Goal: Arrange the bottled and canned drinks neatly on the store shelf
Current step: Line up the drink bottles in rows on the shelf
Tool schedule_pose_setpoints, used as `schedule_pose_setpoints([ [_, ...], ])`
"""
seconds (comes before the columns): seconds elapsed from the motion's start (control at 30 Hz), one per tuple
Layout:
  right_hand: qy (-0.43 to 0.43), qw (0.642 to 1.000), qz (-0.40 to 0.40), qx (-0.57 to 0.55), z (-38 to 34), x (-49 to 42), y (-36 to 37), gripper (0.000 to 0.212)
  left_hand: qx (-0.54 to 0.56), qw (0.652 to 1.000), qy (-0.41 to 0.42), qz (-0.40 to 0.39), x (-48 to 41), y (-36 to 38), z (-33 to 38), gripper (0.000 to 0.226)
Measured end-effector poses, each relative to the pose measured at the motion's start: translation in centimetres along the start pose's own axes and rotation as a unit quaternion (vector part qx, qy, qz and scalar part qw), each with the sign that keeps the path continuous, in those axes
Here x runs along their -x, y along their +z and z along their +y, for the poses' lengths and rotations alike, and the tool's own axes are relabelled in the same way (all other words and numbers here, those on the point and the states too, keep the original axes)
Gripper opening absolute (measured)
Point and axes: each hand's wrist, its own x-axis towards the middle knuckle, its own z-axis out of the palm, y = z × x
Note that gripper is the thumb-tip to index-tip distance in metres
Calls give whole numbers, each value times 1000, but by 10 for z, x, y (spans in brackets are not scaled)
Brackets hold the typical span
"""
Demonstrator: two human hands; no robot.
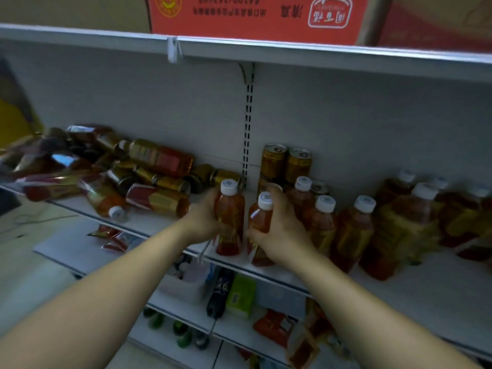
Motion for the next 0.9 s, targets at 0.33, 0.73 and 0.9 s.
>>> schedule_pose_setpoints([
  [0.33, 79, 971, 171, -151, -10, 63, -33, 87, 26, 981, 128, -145, 35, 3, 37, 64],
  [0.73, 171, 917, 337, -129, 77, 155, -165, 35, 115, 937, 258, -204, 63, 178, 169, 92],
  [0.9, 192, 914, 347, -80, 147, 180, -225, 35, 133, 935, 279, -176, 54, 268, 219, 70],
])
